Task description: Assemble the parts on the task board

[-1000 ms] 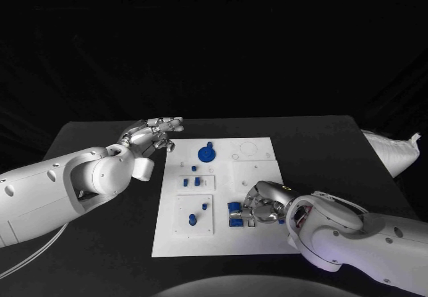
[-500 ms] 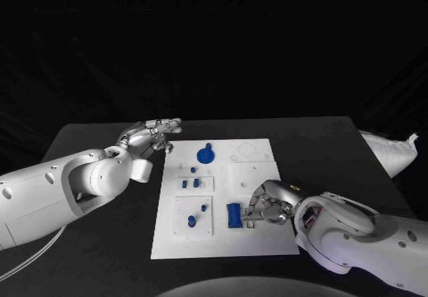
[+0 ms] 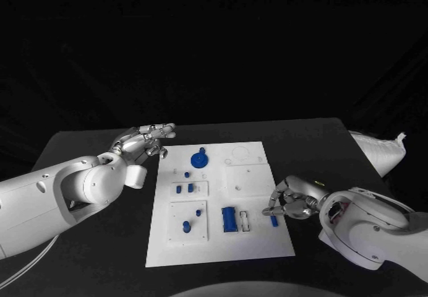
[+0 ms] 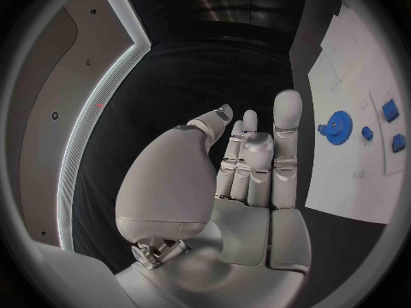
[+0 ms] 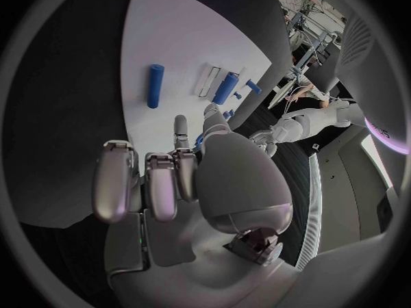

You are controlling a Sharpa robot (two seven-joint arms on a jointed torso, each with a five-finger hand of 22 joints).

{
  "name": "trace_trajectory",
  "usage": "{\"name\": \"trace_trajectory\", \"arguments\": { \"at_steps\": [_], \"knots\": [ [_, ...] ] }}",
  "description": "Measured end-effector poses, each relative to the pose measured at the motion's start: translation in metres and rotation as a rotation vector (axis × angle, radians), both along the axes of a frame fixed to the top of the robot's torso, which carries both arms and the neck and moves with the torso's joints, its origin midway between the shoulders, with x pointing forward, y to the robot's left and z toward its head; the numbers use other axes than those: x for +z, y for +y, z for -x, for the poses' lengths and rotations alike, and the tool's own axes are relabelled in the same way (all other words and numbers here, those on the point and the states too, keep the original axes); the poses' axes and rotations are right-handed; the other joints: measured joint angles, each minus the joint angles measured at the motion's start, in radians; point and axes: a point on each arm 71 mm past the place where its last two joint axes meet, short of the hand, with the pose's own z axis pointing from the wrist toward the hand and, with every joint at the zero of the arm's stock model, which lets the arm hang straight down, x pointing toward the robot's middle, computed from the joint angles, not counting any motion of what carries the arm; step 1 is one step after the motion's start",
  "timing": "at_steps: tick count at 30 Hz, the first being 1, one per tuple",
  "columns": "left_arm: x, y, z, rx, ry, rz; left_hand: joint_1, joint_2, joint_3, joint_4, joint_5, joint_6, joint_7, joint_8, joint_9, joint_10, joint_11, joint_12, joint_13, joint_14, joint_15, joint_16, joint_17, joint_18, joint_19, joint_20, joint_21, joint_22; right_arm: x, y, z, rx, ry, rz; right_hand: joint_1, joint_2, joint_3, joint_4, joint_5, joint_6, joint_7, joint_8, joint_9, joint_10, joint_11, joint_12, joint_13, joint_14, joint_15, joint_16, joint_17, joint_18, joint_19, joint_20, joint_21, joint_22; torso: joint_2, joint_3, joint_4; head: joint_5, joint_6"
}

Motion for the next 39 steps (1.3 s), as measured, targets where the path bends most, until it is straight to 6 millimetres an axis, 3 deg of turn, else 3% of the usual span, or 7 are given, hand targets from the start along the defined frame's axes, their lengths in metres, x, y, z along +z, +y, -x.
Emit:
{"name": "trace_trajectory", "arguments": {
  "at_steps": [6, 11, 25, 39],
  "knots": [
    [0.000, 0.000, 0.000, -0.001, 0.000, 0.000, 0.000, 0.000, 0.000, 0.000, 0.000, 0.000, 0.000, 0.000, 0.000, 0.000, 0.000, 0.000, 0.000, 0.000, 0.000, 0.000, 0.000, 0.000, 0.000, 0.000, 0.000, 0.000, -0.002, -0.011, 0.001, 0.000, 0.010, 0.044, 0.004, 0.004, 0.003, 0.003, 0.034, -0.003, 0.004, -0.036, -0.017, 0.000, 0.007, -0.017, 0.002, 0.000, 0.007, 0.000, 0.000, 0.000, -0.002, 0.009, -0.001, -0.004, 0.000, -0.0001, -0.0001, -0.015, 0.005],
    [0.000, -0.001, 0.000, -0.002, 0.000, 0.001, 0.000, 0.000, 0.000, 0.000, 0.000, 0.000, 0.000, 0.000, 0.000, 0.000, 0.000, 0.000, 0.000, 0.000, 0.000, 0.000, 0.000, 0.000, 0.000, 0.000, 0.000, 0.000, -0.004, -0.012, 0.000, 0.022, -0.003, 0.097, -0.003, 0.010, -0.001, 0.014, 0.040, 0.006, 0.006, -0.045, -0.021, 0.000, 0.007, -0.022, 0.003, 0.000, 0.007, 0.000, 0.000, 0.000, -0.003, 0.011, -0.004, -0.004, 0.000, 0.0005, 0.0013, -0.023, 0.005],
    [0.000, 0.000, 0.000, -0.001, 0.000, 0.000, 0.000, 0.000, 0.000, 0.000, 0.000, 0.000, 0.000, 0.000, 0.000, 0.000, 0.000, 0.000, 0.001, 0.000, 0.000, 0.000, 0.000, 0.000, 0.000, 0.000, 0.000, 0.000, -0.020, -0.001, -0.002, 0.091, -0.012, 0.195, -0.011, 0.018, -0.003, 0.028, 0.042, 0.017, 0.008, -0.054, -0.023, -0.002, 0.009, -0.025, 0.011, 0.000, 0.007, 0.000, 0.000, 0.000, -0.003, 0.011, -0.004, -0.004, 0.001, 0.0003, 0.0035, -0.018, -0.002],
    [0.000, 0.000, 0.001, -0.001, 0.000, 0.000, 0.000, 0.000, 0.000, 0.000, 0.000, 0.000, 0.000, 0.000, 0.000, 0.000, 0.000, 0.000, 0.001, 0.000, 0.000, 0.000, 0.000, 0.000, 0.000, 0.000, 0.000, 0.000, -0.024, 0.006, -0.006, 0.121, -0.031, 0.230, -0.009, 0.016, 0.007, 0.023, 0.052, 0.040, -0.001, -0.059, -0.024, -0.004, 0.011, -0.025, 0.011, 0.000, 0.007, 0.000, 0.001, 0.000, -0.003, 0.011, -0.004, 0.001, 0.001, 0.0005, 0.0031, -0.012, -0.009]
  ]
}}
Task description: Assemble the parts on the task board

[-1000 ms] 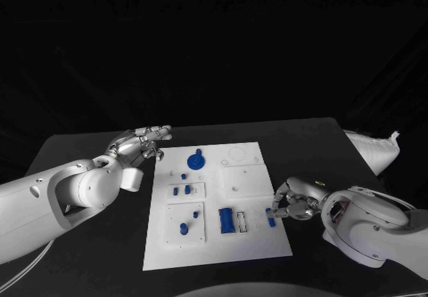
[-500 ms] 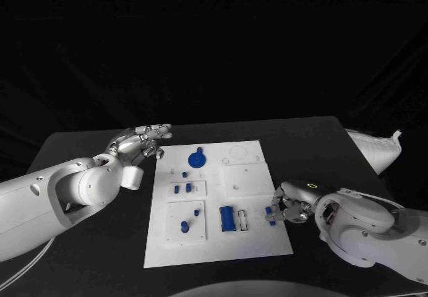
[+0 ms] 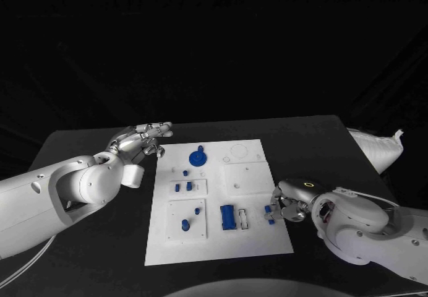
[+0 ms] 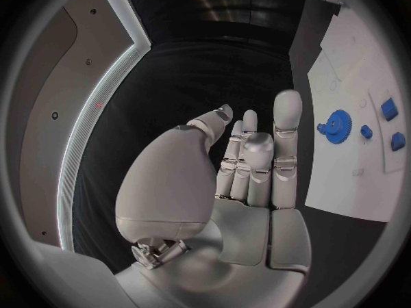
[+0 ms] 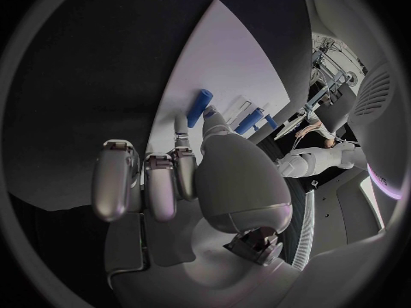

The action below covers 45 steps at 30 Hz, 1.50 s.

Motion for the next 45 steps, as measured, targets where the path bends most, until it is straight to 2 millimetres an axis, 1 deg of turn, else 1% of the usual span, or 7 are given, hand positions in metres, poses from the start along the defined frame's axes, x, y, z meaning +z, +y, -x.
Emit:
{"name": "trace_trajectory", "arguments": {
  "at_steps": [2, 7, 14, 23, 32, 37, 45],
  "knots": [
    [0.000, 0.000, 0.000, 0.000, 0.000, 0.000, 0.000, 0.000, 0.000, 0.000, 0.000, 0.000, 0.000, 0.000, 0.000, 0.000, 0.000, 0.000, 0.000, 0.000, 0.000, 0.000, 0.000, 0.000, 0.000, 0.000, 0.000, 0.000, -0.001, 0.003, 0.000, 0.008, -0.002, 0.000, 0.016, -0.005, 0.008, -0.008, -0.005, 0.004, -0.004, -0.005, 0.002, 0.000, 0.000, 0.000, 0.000, 0.000, 0.000, 0.000, 0.000, 0.000, 0.000, 0.000, 0.000, 0.001, 0.000, 0.0001, 0.0002, 0.001, 0.000],
    [0.000, 0.002, 0.001, 0.002, 0.000, -0.001, 0.000, 0.000, 0.000, 0.000, 0.000, 0.000, 0.000, 0.000, 0.000, 0.000, 0.000, 0.000, 0.000, 0.000, 0.000, 0.000, 0.000, 0.000, 0.000, 0.000, 0.000, 0.000, -0.002, 0.010, 0.000, 0.035, -0.017, 0.013, 0.067, -0.025, 0.063, -0.046, -0.102, 0.014, -0.004, -0.020, 0.002, 0.002, -0.002, 0.003, 0.016, 0.002, 0.002, 0.000, 0.000, 0.000, 0.000, 0.000, 0.000, 0.005, 0.000, 0.0004, 0.0020, 0.004, -0.006],
    [0.000, 0.003, 0.001, 0.003, 0.000, -0.001, 0.000, 0.000, 0.000, 0.000, 0.000, 0.000, 0.000, 0.000, 0.000, 0.000, 0.000, 0.000, 0.000, 0.000, 0.000, 0.000, 0.000, 0.000, 0.000, 0.000, 0.000, 0.000, -0.001, 0.016, 0.000, 0.081, -0.044, 0.047, 0.099, -0.056, 0.127, -0.085, -0.116, 0.026, -0.005, -0.040, 0.002, 0.002, -0.002, 0.003, 0.015, 0.002, 0.002, 0.000, 0.000, 0.000, 0.000, 0.000, 0.004, 0.015, 0.001, 0.0004, 0.0033, 0.005, -0.011],
    [0.001, 0.003, 0.002, 0.003, 0.000, -0.001, 0.000, 0.000, 0.000, 0.000, 0.000, 0.000, 0.000, 0.004, 0.000, -0.007, 0.000, 0.000, 0.001, 0.000, 0.000, 0.000, 0.000, 0.000, 0.000, 0.000, 0.000, 0.000, 0.000, 0.021, 0.001, 0.116, -0.067, 0.073, 0.105, -0.062, 0.231, -0.116, -0.063, 0.033, -0.004, -0.072, -0.026, 0.004, -0.004, 0.002, 0.012, 0.002, 0.002, 0.000, 0.000, 0.000, 0.000, 0.000, 0.008, 0.021, 0.001, 0.0004, 0.0026, 0.005, -0.016],
    [0.001, 0.003, 0.002, 0.003, 0.000, -0.001, 0.000, 0.000, 0.000, 0.000, 0.000, 0.000, 0.000, 0.004, 0.000, -0.007, 0.000, 0.000, 0.001, 0.000, 0.000, 0.000, 0.000, 0.000, 0.000, 0.000, 0.000, 0.000, 0.001, 0.020, 0.003, 0.092, -0.061, 0.032, 0.092, -0.051, 0.400, -0.096, 0.002, 0.039, 0.003, -0.108, -0.030, 0.004, -0.004, 0.003, -0.018, 0.002, 0.002, 0.006, 0.000, 0.000, 0.000, 0.000, 0.015, 0.034, 0.000, 0.0006, 0.0033, 0.007, -0.015],
    [0.001, 0.003, 0.002, 0.003, 0.001, -0.001, 0.000, 0.000, 0.000, 0.000, 0.000, 0.000, 0.000, 0.004, 0.000, -0.007, 0.000, 0.000, 0.000, 0.000, 0.000, 0.000, 0.000, 0.000, 0.000, 0.000, 0.000, 0.000, 0.000, 0.018, 0.005, 0.049, -0.024, -0.033, 0.018, -0.088, 0.523, -0.076, 0.028, 0.041, 0.005, -0.127, -0.030, 0.004, -0.004, 0.006, -0.015, 0.002, 0.002, 0.010, 0.000, 0.000, 0.000, 0.000, 0.020, 0.039, 0.000, 0.0006, 0.0033, 0.008, -0.015],
    [0.001, 0.003, 0.002, 0.003, 0.001, -0.001, 0.000, 0.000, 0.000, 0.000, 0.000, 0.000, 0.000, 0.004, 0.000, -0.007, 0.000, 0.000, 0.000, 0.000, 0.000, 0.000, 0.000, 0.000, 0.000, 0.000, 0.000, 0.000, -0.001, 0.019, 0.009, -0.004, 0.036, -0.135, -0.009, -0.107, 0.560, -0.065, 0.041, 0.042, 0.008, -0.136, -0.030, 0.004, -0.004, 0.015, -0.015, 0.002, 0.002, 0.014, -0.001, 0.000, 0.000, 0.000, 0.024, 0.045, 0.000, 0.0006, 0.0031, 0.009, -0.015]
  ]
}}
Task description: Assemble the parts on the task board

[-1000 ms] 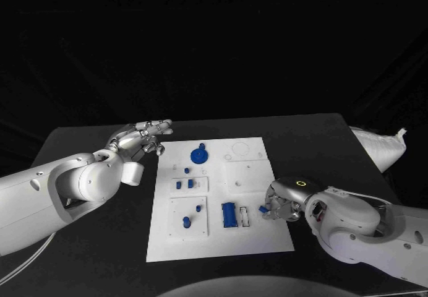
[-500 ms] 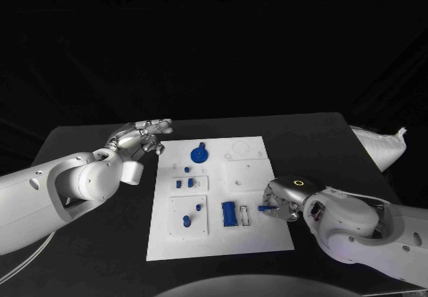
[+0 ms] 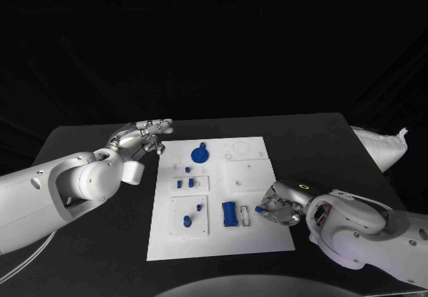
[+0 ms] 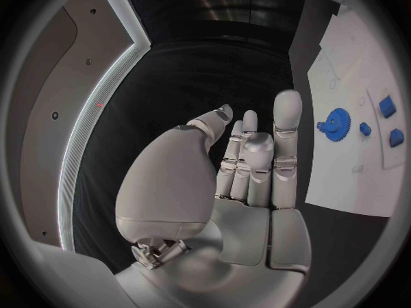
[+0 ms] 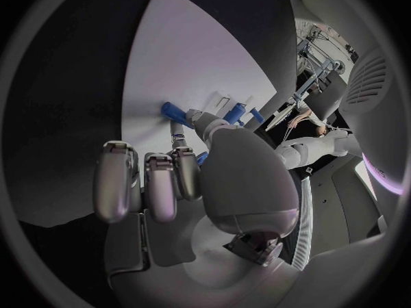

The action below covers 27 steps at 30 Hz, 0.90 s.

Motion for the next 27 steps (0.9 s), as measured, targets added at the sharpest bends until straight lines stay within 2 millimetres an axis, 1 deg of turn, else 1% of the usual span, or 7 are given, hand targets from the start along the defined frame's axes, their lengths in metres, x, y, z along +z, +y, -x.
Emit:
{"name": "trace_trajectory", "arguments": {
  "at_steps": [10, 12, 17, 19, 22, 23, 27],
  "knots": [
    [0.000, 0.000, 0.000, 0.000, 0.000, 0.000, 0.000, 0.000, 0.000, 0.000, 0.000, 0.000, 0.000, 0.000, 0.000, 0.000, 0.000, 0.000, 0.000, 0.000, 0.000, 0.000, 0.000, 0.000, 0.000, 0.000, 0.000, 0.000, 0.001, 0.008, 0.002, -0.041, 0.043, -0.100, -0.043, -0.022, 0.001, 0.014, 0.004, 0.011, 0.007, 0.000, 0.002, 0.001, 0.001, 0.019, 0.000, 0.000, 0.000, 0.005, 0.000, 0.000, 0.000, 0.000, 0.006, 0.008, 0.000, 0.0002, 0.0001, 0.004, -0.003],
    [0.000, 0.000, 0.000, -0.001, 0.000, 0.000, 0.000, 0.000, 0.000, 0.000, 0.000, 0.000, 0.000, 0.000, 0.000, 0.000, 0.000, 0.000, 0.000, 0.000, 0.000, 0.000, 0.000, 0.000, 0.000, 0.000, 0.000, 0.000, 0.001, 0.011, 0.002, -0.047, 0.050, -0.116, -0.055, -0.028, -0.005, 0.021, 0.006, 0.015, 0.003, 0.000, 0.016, 0.001, 0.001, 0.024, 0.000, 0.000, 0.000, 0.005, 0.000, 0.000, 0.000, 0.000, 0.006, 0.011, 0.000, 0.0002, 0.0000, 0.004, -0.003],
    [0.000, 0.000, 0.000, -0.001, 0.000, 0.001, 0.000, 0.000, 0.000, 0.000, 0.000, 0.000, 0.000, 0.000, 0.000, 0.000, 0.000, 0.000, 0.000, 0.000, 0.000, 0.000, 0.000, 0.000, 0.000, 0.000, 0.000, 0.000, -0.001, 0.017, 0.001, -0.060, 0.071, -0.146, -0.081, -0.034, -0.026, 0.032, 0.007, 0.036, -0.004, 0.000, 0.022, 0.003, -0.001, 0.032, 0.000, 0.000, 0.000, 0.010, 0.000, 0.000, 0.000, 0.000, 0.015, 0.022, 0.000, -0.0001, 0.0003, 0.007, -0.003],
    [0.000, -0.001, 0.000, -0.002, 0.000, 0.001, 0.000, 0.000, 0.000, 0.000, 0.000, 0.000, 0.000, 0.000, 0.000, 0.000, 0.000, 0.006, 0.001, 0.000, 0.000, 0.000, 0.000, 0.000, 0.000, 0.000, 0.000, -0.001, -0.002, 0.018, 0.001, -0.064, 0.078, -0.151, -0.098, -0.033, -0.039, 0.040, 0.022, 0.039, -0.007, 0.000, 0.024, 0.003, 0.000, 0.038, 0.000, 0.000, 0.000, 0.014, 0.000, 0.000, 0.000, 0.000, 0.019, 0.028, 0.000, -0.0003, 0.0009, 0.007, -0.003],
    [0.000, -0.001, 0.001, -0.003, 0.000, 0.001, 0.000, 0.000, 0.000, 0.000, 0.000, 0.000, 0.000, 0.000, 0.000, 0.000, 0.000, 0.006, 0.001, 0.000, 0.000, 0.000, 0.000, 0.000, 0.000, 0.000, 0.000, -0.001, -0.004, 0.020, 0.000, -0.072, 0.091, -0.155, -0.127, -0.037, -0.077, 0.058, 0.082, 0.058, -0.015, 0.001, 0.031, 0.000, -0.004, 0.046, 0.000, 0.000, 0.000, 0.016, 0.000, 0.000, 0.000, 0.000, 0.026, 0.036, 0.000, -0.0009, 0.0014, 0.005, -0.002],
    [0.000, -0.001, 0.001, -0.003, 0.000, 0.001, 0.000, 0.000, 0.000, 0.000, 0.000, 0.000, 0.000, 0.000, 0.000, 0.000, 0.000, 0.006, 0.001, 0.000, 0.000, 0.000, 0.000, 0.000, 0.000, 0.000, 0.000, -0.001, -0.004, 0.020, -0.001, -0.075, 0.095, -0.156, -0.134, -0.032, -0.089, 0.062, 0.094, 0.060, -0.017, 0.001, 0.031, -0.001, -0.005, 0.046, 0.000, 0.000, 0.000, 0.016, 0.000, 0.000, 0.000, 0.000, 0.026, 0.038, 0.000, -0.0010, 0.0014, 0.005, -0.002],
    [0.000, -0.001, 0.001, -0.004, 0.000, 0.002, 0.000, 0.000, 0.000, 0.000, 0.000, 0.000, 0.000, 0.000, 0.000, 0.000, 0.000, 0.006, 0.001, 0.000, 0.000, 0.000, 0.000, 0.000, 0.000, 0.000, 0.000, -0.001, -0.007, 0.022, -0.002, -0.086, 0.111, -0.154, -0.156, -0.027, -0.124, 0.079, 0.103, 0.066, -0.020, 0.008, 0.037, -0.002, -0.006, 0.046, 0.000, 0.000, 0.000, 0.016, 0.000, 0.000, 0.000, 0.000, 0.026, 0.039, 0.001, -0.0008, 0.0012, 0.007, -0.002]
  ]
}}
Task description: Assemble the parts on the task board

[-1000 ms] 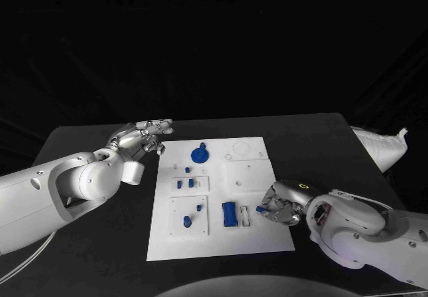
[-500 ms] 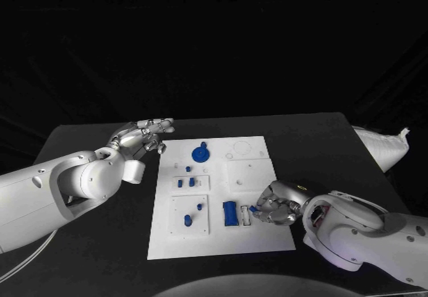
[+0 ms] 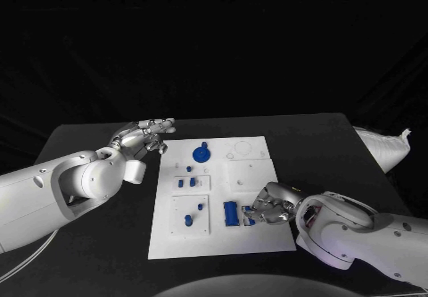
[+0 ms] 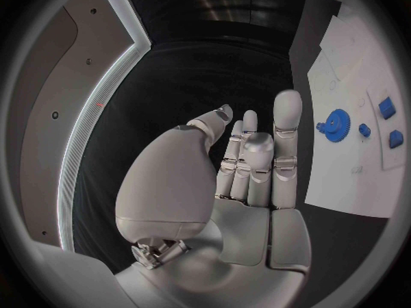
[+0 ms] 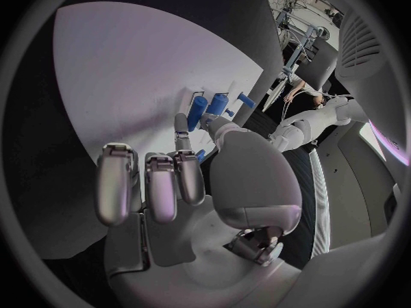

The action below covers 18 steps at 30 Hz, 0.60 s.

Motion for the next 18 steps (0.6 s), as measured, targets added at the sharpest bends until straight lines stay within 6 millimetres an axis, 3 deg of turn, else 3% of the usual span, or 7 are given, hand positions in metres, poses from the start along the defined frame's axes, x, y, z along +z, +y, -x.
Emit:
{"name": "trace_trajectory", "arguments": {
  "at_steps": [18],
  "knots": [
    [0.0004, -0.0008, 0.0009, -0.004, 0.001, 0.002, 0.000, 0.000, 0.000, 0.000, 0.000, 0.000, 0.000, 0.000, 0.000, 0.000, 0.000, 0.000, 0.000, 0.000, 0.000, 0.000, 0.000, 0.000, 0.000, 0.000, 0.000, 0.001, -0.0051, 0.0051, -0.0043, -0.006, 0.021, 0.019, -0.008, 0.002, -0.038, 0.009, 0.009, 0.007, -0.004, 0.005, 0.006, 0.000, -0.003, 0.000, 0.000, -0.004, -0.004, 0.000, 0.001, 0.000, 0.004, -0.004, 0.000, -0.004, 0.000, 0.0009, -0.0014, 0.010, -0.003]
  ]
}}
